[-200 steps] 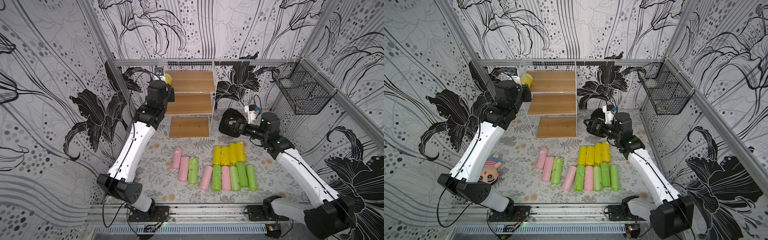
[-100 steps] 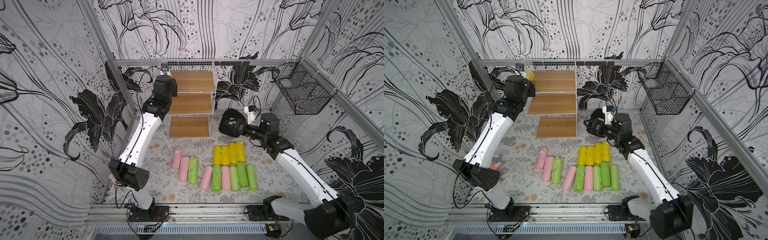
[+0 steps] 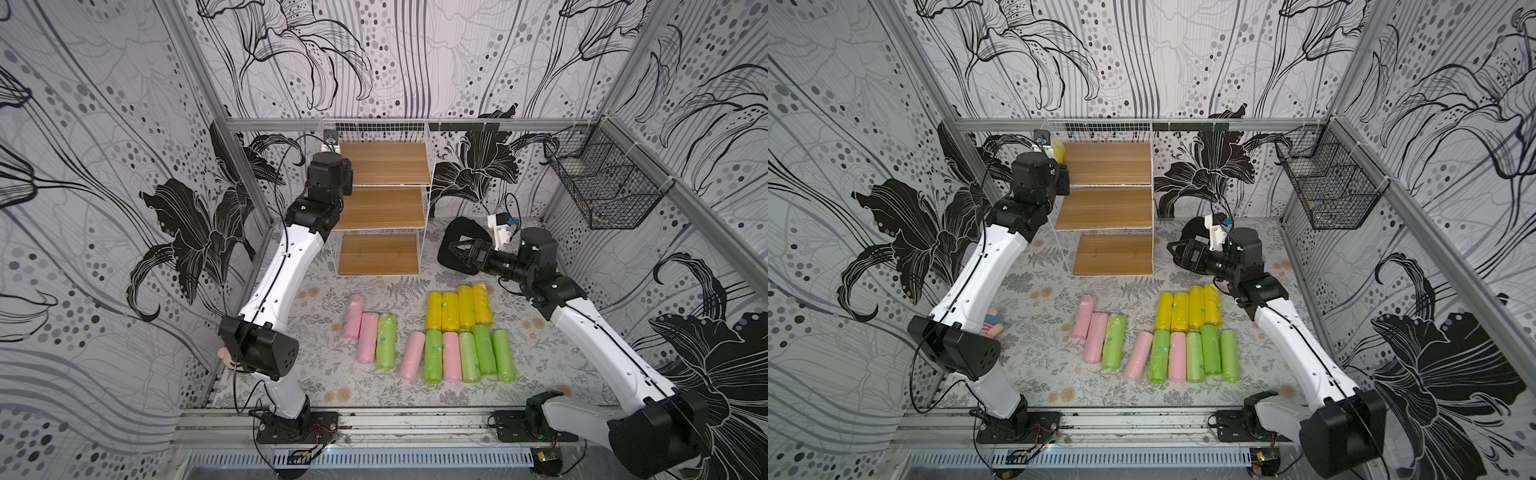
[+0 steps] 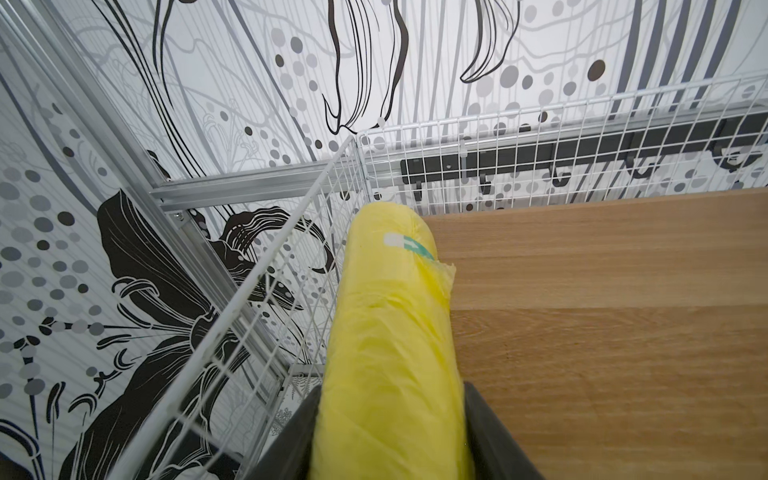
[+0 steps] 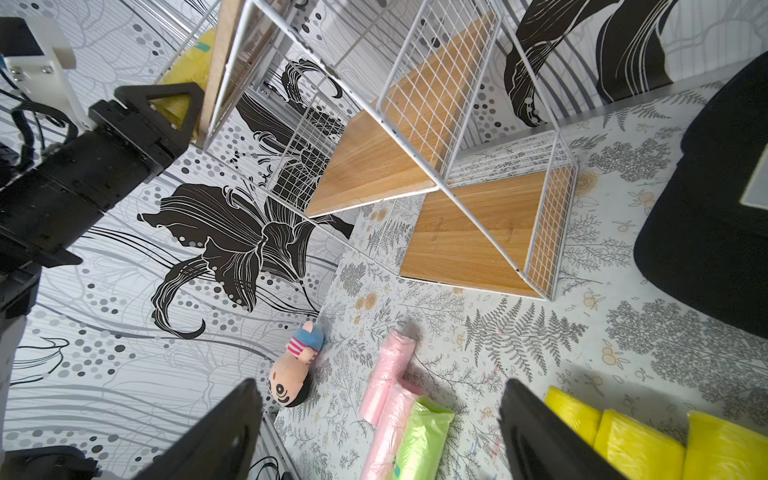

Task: Sort the rolls of trash bags by color and place them on the shelf
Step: Place the roll of trash bags on the shelf.

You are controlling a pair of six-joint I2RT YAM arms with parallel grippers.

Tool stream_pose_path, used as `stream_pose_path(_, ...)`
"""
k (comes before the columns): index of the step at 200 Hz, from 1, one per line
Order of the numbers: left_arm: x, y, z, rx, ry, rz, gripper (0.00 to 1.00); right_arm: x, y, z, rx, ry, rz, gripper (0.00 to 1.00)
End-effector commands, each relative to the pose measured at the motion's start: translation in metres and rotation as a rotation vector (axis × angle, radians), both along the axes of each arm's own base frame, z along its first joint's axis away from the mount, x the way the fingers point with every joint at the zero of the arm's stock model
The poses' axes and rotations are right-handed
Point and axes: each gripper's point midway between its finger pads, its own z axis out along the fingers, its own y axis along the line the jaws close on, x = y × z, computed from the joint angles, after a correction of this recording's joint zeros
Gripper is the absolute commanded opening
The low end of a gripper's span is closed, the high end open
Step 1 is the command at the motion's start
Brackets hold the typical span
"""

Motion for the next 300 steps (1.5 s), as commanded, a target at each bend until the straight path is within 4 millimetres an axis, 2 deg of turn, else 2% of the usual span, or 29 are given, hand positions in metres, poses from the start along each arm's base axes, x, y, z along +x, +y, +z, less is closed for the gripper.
stream_pose_path(1, -0.004, 0.002, 0.011, -0.005, -0.039, -0.011, 0.55, -0.004, 0.001, 0.008, 0.016, -0.026, 0.009, 0.92)
stream_pose_path(50, -0.019, -0.005, 0.020, -0.063, -0.060, -0.067, 0.69, -0.005, 0.000, 0.005, 0.003, -0.021, 0.005, 0.93)
stream_pose_path(83, -0.037, -0.009, 0.032, -0.142, -0.097, -0.112, 0.77, -0.005, -0.001, 0.001, -0.014, -0.011, 0.001, 0.93)
stream_pose_path(119, -0.064, -0.008, 0.040, -0.235, -0.137, -0.136, 0.77, -0.006, -0.002, -0.005, -0.024, 0.003, 0.000, 0.93)
stream_pose_path(135, -0.078, -0.010, 0.039, -0.287, -0.138, -0.161, 0.76, -0.007, -0.005, -0.010, -0.061, 0.009, -0.010, 0.92)
stream_pose_path(152, -0.098, -0.014, 0.032, -0.350, -0.124, -0.207, 0.75, -0.008, -0.015, -0.023, -0.150, 0.034, -0.039, 0.92)
stream_pose_path(177, -0.126, -0.026, 0.000, -0.463, -0.075, -0.286, 0.74, -0.013, -0.029, -0.053, -0.288, 0.089, -0.066, 0.91)
stream_pose_path(210, -0.151, -0.030, -0.072, -0.556, 0.042, -0.296, 0.73, -0.026, -0.024, -0.098, -0.469, 0.155, -0.058, 0.87)
stream_pose_path(231, -0.157, -0.044, -0.116, -0.638, 0.119, -0.335, 0.71, -0.030, -0.010, -0.125, -0.565, 0.192, -0.039, 0.82)
stream_pose_path(262, -0.159, -0.071, -0.173, -0.710, 0.235, -0.390, 0.71, -0.029, 0.030, -0.166, -0.617, 0.256, 0.009, 0.76)
stream_pose_path(280, -0.159, -0.080, -0.195, -0.716, 0.275, -0.397, 0.71, -0.020, 0.035, -0.190, -0.654, 0.297, -0.012, 0.73)
stream_pose_path(300, -0.161, -0.085, -0.206, -0.711, 0.294, -0.404, 0.72, -0.010, 0.036, -0.211, -0.709, 0.344, -0.035, 0.70)
